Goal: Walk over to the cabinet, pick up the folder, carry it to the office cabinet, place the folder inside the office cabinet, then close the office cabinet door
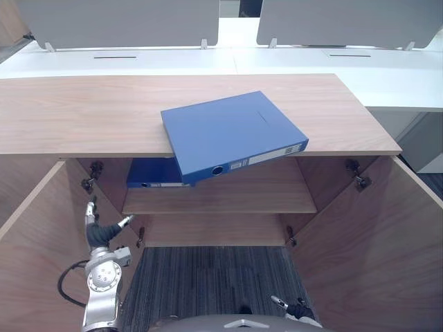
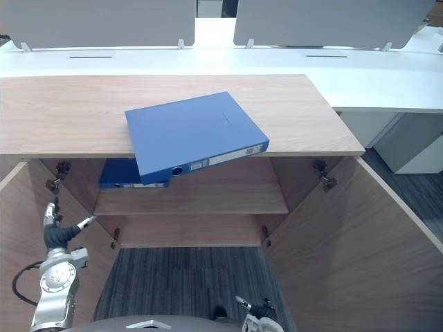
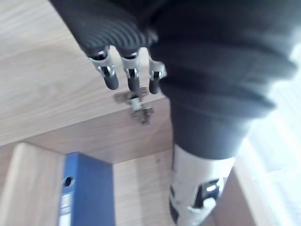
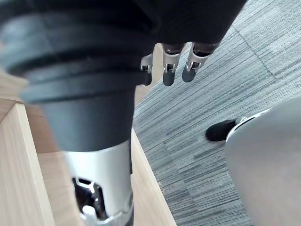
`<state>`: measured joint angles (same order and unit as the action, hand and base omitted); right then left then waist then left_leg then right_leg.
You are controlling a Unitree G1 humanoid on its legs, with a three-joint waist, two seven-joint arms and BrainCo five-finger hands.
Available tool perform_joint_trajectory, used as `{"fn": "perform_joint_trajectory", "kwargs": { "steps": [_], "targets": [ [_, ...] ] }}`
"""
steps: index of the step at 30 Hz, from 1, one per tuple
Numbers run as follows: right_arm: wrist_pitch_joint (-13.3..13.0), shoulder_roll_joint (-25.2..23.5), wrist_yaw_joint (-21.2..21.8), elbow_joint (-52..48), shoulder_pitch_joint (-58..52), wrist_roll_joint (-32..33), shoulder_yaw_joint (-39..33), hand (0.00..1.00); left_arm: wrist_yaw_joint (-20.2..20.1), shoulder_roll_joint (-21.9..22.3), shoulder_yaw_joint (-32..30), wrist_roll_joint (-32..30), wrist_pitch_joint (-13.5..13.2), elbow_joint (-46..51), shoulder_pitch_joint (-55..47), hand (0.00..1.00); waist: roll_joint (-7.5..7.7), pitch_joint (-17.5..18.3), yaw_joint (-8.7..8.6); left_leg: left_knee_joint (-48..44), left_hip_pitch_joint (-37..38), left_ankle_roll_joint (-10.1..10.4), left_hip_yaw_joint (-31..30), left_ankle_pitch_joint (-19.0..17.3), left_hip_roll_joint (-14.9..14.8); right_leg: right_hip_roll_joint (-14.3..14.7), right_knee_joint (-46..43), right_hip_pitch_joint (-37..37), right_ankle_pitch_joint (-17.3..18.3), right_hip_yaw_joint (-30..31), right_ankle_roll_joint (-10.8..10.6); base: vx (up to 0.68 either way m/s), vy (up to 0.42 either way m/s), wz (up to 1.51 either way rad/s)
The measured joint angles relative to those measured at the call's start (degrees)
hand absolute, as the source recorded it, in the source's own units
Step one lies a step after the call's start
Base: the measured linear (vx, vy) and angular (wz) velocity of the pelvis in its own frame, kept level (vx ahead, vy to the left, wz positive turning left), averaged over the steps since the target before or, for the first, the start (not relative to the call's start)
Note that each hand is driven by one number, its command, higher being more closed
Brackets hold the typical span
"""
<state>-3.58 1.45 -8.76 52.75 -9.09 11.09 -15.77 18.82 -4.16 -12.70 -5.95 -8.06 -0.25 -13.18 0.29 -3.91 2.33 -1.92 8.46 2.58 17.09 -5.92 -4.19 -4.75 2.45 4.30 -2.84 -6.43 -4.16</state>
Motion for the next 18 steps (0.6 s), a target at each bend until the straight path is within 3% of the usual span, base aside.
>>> {"fn": "perform_joint_trajectory", "kwargs": {
  "steps": [4,9,14,18],
  "targets": [
    [0.0,-0.2,0.0,0.0,-0.2,0.0,0.6,0.00,0.5,-0.9,3.2,-1.1,-1.7,9.6,0.1,0.00,-0.09,0.1,0.43,-0.6,-0.4,0.0,-0.8,0.0,-0.1,-0.1,-0.9,0.0,0.6,-0.4,-0.1,-0.01,-0.007,0.10],
    [0.0,0.1,0.2,0.2,-0.2,-0.1,2.2,0.00,-0.6,-5.1,7.8,-3.9,-4.0,17.3,0.5,0.00,-0.32,0.9,0.27,-1.0,-0.2,0.0,-1.5,-0.3,-0.5,0.0,-4.1,-0.3,2.8,-0.5,-0.1,-0.03,-0.019,0.06],
    [0.0,0.7,0.9,1.2,0.2,-0.2,2.5,0.00,-1.9,-10.4,13.3,-6.5,-4.6,19.7,1.9,0.00,-0.88,1.7,-0.32,-1.0,0.4,0.0,-1.5,-0.3,-0.5,0.1,-5.1,-0.3,3.2,-0.1,0.1,-0.01,-0.005,0.00],
    [0.0,1.5,1.2,2.4,0.8,-0.3,3.7,0.00,-4.1,-14.3,17.6,-14.0,-4.9,19.7,6.0,0.00,-0.93,2.1,-0.97,-1.0,0.8,0.0,-1.4,-0.3,-0.4,0.2,-5.8,-0.4,3.5,1.1,0.2,-0.02,-0.004,-0.03]
  ]
}}
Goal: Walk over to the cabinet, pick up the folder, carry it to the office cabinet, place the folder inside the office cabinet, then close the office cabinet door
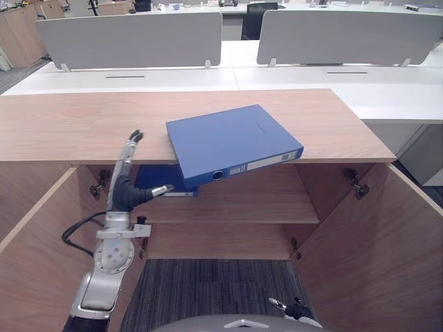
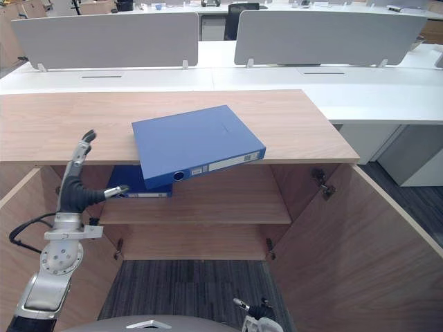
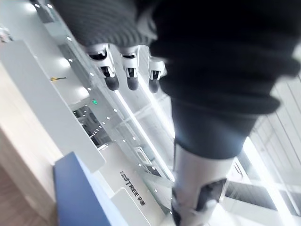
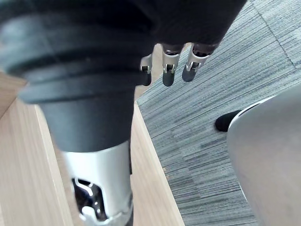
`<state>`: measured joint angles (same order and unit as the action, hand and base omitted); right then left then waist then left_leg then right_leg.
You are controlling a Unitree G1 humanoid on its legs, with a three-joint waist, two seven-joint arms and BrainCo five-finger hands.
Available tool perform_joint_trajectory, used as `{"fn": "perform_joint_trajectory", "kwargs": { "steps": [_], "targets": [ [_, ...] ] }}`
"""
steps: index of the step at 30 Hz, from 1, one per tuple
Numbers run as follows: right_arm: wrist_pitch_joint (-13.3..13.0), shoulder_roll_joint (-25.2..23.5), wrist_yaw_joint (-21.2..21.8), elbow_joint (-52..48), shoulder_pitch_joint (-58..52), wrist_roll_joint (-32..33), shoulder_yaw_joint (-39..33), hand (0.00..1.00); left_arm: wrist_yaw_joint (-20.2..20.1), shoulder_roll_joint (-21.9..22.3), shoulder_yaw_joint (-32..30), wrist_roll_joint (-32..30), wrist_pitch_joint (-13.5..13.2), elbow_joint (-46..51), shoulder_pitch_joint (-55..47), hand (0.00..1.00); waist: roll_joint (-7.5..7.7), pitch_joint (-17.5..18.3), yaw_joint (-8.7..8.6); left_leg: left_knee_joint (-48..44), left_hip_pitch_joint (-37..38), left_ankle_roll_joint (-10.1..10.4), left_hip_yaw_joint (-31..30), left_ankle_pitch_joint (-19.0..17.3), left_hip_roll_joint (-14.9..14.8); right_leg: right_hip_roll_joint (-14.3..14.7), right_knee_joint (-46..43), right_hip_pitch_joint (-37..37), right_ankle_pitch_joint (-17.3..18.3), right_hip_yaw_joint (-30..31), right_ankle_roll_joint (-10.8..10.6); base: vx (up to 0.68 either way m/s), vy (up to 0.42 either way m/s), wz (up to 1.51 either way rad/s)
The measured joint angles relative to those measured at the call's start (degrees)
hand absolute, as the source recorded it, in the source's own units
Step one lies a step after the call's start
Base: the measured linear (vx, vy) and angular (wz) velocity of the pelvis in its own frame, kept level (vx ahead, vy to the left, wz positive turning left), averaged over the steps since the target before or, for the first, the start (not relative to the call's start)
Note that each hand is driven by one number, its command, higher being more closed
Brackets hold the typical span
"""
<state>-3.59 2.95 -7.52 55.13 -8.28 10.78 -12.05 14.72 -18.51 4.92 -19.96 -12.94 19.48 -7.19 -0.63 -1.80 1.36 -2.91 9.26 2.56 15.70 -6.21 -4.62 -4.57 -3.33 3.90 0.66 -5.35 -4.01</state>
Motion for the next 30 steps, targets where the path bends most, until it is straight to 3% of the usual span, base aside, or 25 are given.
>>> {"fn": "perform_joint_trajectory", "kwargs": {
  "steps": [6,11,19,30],
  "targets": [
    [0.1,1.5,0.0,2.3,1.2,0.0,0.2,0.00,0.1,-4.9,6.4,-11.2,0.0,-2.9,4.7,0.00,-0.20,0.2,-1.10,2.6,2.0,-0.5,-0.1,1.2,0.7,0.0,0.4,0.4,0.1,0.1,0.8,-0.02,-0.002,-0.01],
    [0.1,2.7,0.0,2.8,1.0,0.0,0.6,0.00,0.2,-5.2,10.0,-18.6,0.7,-5.0,6.3,0.00,-0.28,0.2,-2.24,4.1,2.9,-0.8,-0.1,1.8,1.2,-0.1,1.9,0.9,-0.5,0.2,0.9,0.01,0.002,0.00],
    [0.3,3.2,0.0,4.5,0.5,0.1,0.7,0.00,2.6,-5.0,14.3,-30.8,4.0,-8.5,10.5,0.00,-0.21,-0.3,-3.60,5.1,3.5,-0.8,-0.1,1.8,1.5,-0.1,4.8,2.2,-1.9,0.1,0.4,0.00,0.000,0.00],
    [1.3,3.2,0.1,4.5,0.6,0.6,0.6,0.00,3.3,-1.7,15.6,-35.8,8.0,-14.6,12.5,0.00,-0.05,-0.5,-4.61,5.9,3.8,-0.8,-0.1,1.8,1.7,-0.1,6.1,3.1,-2.3,-0.2,0.3,0.00,0.000,0.00]
  ]
}}
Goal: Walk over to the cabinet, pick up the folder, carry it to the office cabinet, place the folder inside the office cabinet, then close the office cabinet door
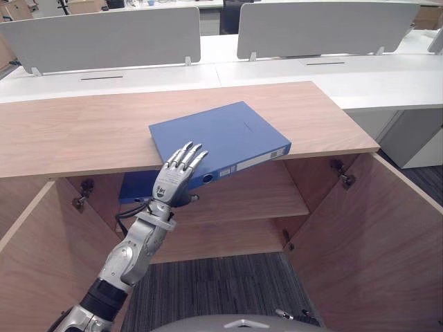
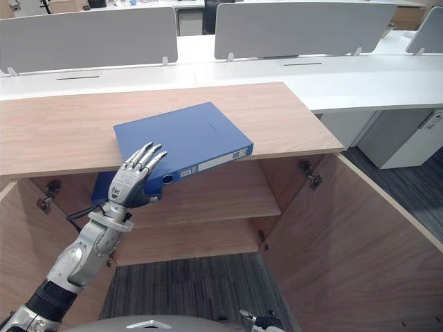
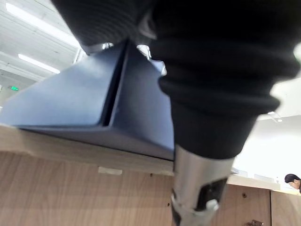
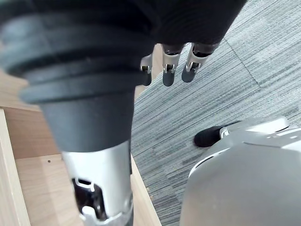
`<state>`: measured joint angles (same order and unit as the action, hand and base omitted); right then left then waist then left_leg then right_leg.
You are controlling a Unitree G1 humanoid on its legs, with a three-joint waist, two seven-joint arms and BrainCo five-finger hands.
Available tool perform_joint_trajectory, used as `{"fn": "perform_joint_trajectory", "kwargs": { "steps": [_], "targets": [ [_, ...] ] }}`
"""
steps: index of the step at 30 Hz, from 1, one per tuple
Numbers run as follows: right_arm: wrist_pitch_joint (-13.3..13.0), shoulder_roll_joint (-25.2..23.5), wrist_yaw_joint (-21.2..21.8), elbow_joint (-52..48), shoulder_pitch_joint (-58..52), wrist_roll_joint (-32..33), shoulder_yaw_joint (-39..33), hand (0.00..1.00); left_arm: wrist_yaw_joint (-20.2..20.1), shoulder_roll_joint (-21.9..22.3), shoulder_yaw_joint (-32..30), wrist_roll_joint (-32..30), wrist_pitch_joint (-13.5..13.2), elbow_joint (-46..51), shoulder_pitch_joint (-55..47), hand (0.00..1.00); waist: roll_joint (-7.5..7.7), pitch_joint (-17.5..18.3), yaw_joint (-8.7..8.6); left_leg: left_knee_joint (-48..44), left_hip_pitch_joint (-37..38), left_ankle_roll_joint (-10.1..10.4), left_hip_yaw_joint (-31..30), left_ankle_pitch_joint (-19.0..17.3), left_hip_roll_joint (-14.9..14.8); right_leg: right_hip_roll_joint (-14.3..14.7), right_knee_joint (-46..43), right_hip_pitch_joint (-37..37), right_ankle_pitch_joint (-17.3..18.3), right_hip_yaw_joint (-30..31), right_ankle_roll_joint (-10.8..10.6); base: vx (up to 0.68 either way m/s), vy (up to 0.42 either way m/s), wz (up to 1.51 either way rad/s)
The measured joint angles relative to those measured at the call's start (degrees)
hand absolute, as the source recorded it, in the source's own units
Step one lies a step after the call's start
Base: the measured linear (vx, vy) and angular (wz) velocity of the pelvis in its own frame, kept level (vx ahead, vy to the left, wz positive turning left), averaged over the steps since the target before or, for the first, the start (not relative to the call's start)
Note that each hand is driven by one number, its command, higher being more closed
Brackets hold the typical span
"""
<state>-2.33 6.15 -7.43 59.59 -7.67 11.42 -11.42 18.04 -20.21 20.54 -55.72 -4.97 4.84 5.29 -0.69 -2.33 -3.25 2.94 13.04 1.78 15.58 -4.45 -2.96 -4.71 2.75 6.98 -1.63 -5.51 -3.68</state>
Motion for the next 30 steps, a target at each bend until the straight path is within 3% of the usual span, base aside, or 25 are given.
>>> {"fn": "perform_joint_trajectory", "kwargs": {
  "steps": [1,6,22,26,30],
  "targets": [
    [0.0,0.0,0.1,0.0,0.0,0.0,0.0,0.00,0.0,0.1,0.0,-0.5,0.2,-0.2,0.0,1.00,0.00,0.0,-0.08,0.0,0.0,0.0,0.0,0.0,0.0,0.0,0.0,0.0,0.0,0.0,0.0,0.00,0.000,0.00],
    [0.0,0.0,1.0,-0.1,-0.1,0.5,-0.1,0.00,0.6,0.3,-0.4,-2.9,1.4,-1.1,0.5,1.00,-0.03,0.0,-0.25,0.0,0.0,0.0,0.1,0.0,0.0,0.0,0.1,0.0,-0.1,0.1,0.0,-0.04,-0.024,-0.01],
    [0.0,0.0,1.2,-0.2,-0.2,2.3,-0.1,0.00,3.2,0.1,-5.7,-3.2,0.7,-0.6,2.0,1.00,-0.37,0.2,-0.76,0.1,0.1,0.0,0.1,0.0,-0.1,0.0,0.5,0.1,-0.2,0.0,-0.2,-0.02,-0.013,0.00],
    [-0.3,0.0,1.1,-0.3,-0.2,2.3,0.6,0.00,3.3,0.3,-6.1,1.4,-0.3,4.0,1.6,1.00,-0.23,0.1,-0.35,-0.2,-0.2,0.0,0.0,0.0,0.0,-0.1,0.3,0.0,-0.2,0.2,-0.3,-0.01,-0.006,0.00],
    [-1.1,0.1,0.9,-3.3,-0.6,2.3,3.4,0.00,4.9,4.1,-6.6,7.7,-1.9,11.4,-0.8,1.00,0.04,-0.1,-0.07,-1.1,-0.8,0.0,0.0,-0.4,-0.1,-0.1,-0.1,-0.4,-0.1,0.7,-0.3,0.00,-0.001,-0.02]
  ]
}}
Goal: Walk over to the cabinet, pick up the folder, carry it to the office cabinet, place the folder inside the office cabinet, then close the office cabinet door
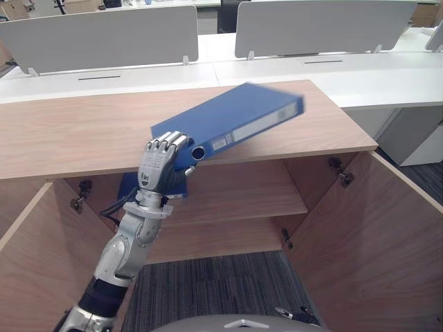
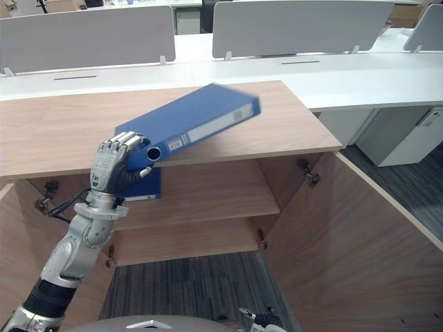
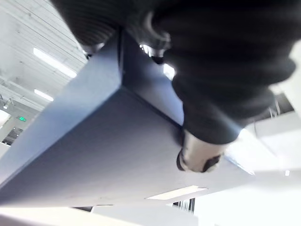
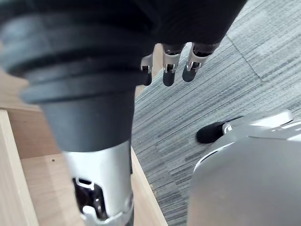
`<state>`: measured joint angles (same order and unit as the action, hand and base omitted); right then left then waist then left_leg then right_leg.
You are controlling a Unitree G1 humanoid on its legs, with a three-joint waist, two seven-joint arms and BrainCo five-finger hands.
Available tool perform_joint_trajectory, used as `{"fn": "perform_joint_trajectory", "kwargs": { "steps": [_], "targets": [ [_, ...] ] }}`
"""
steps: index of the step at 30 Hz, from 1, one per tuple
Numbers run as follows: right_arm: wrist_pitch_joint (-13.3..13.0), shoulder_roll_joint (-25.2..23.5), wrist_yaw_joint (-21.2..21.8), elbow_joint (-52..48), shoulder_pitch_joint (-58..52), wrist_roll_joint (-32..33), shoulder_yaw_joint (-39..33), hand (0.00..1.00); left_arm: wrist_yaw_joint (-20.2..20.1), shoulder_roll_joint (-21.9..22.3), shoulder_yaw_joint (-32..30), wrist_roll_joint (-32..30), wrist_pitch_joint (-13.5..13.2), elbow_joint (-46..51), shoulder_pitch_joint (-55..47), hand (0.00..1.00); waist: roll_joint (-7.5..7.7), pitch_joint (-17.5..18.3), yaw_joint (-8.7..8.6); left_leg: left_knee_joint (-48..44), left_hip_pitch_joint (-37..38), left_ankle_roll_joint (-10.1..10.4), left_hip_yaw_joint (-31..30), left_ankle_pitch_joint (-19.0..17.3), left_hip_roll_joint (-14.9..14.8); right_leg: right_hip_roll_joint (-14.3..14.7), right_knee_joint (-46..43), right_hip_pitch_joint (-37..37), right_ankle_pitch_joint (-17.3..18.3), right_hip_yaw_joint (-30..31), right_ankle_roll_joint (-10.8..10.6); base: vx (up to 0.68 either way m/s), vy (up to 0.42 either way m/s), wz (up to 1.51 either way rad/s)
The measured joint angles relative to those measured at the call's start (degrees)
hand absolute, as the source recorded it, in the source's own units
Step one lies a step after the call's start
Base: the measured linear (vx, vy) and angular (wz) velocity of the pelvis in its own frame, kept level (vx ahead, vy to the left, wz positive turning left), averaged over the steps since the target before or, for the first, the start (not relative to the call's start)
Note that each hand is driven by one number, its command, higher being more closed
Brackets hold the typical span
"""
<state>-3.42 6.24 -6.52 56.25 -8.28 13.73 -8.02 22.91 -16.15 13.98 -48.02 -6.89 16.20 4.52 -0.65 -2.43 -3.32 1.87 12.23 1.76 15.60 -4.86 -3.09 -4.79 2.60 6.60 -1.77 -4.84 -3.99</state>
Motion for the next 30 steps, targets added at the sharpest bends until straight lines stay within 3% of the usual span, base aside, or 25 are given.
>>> {"fn": "perform_joint_trajectory", "kwargs": {
  "steps": [4,7,18,23,30],
  "targets": [
    [-1.7,-1.3,-0.3,-7.9,-0.6,0.0,3.6,0.00,2.8,5.2,0.0,8.1,-2.4,6.3,-1.2,1.00,-0.24,-0.2,0.04,-0.9,-0.2,0.1,0.1,-0.6,-0.3,0.1,-2.5,-0.9,1.4,0.9,-0.2,-0.05,-0.018,-0.07],
    [-2.1,-2.2,-1.4,-13.1,-0.8,0.0,5.8,0.00,3.5,7.1,0.1,10.7,-3.1,9.0,-1.5,1.00,-0.31,-0.2,0.12,-1.0,-0.5,0.1,0.1,-0.6,-0.3,0.2,-3.1,-1.6,1.5,1.0,-0.3,-0.02,-0.015,-0.01],
    [-10.4,-8.6,-4.0,-51.7,-6.5,2.9,8.6,0.00,8.4,12.9,-2.6,22.7,-4.7,17.0,-8.2,1.00,-0.09,-0.6,0.66,-1.8,-1.0,-0.3,1.7,-1.2,-0.4,0.3,-3.7,-2.8,1.3,2.6,-0.4,-0.01,-0.002,-0.06],
    [-14.1,-9.4,-3.3,-66.4,-8.6,6.8,9.0,0.00,8.6,13.9,-4.5,25.6,-4.9,17.0,-12.5,1.00,0.32,-1.4,0.56,-2.2,-0.5,-0.2,3.1,-1.8,-0.4,0.5,-3.6,-3.0,1.2,4.0,-0.5,-0.01,0.004,-0.15],
    [-17.7,-9.4,-0.9,-78.4,-8.6,10.4,9.4,0.00,6.2,15.1,-5.4,31.1,-5.4,17.0,-15.4,1.00,0.24,-1.7,0.56,-3.4,-1.1,-0.5,4.9,-3.0,-0.3,0.6,-3.4,-4.5,0.6,6.1,-0.8,0.00,-0.001,-0.17]
  ]
}}
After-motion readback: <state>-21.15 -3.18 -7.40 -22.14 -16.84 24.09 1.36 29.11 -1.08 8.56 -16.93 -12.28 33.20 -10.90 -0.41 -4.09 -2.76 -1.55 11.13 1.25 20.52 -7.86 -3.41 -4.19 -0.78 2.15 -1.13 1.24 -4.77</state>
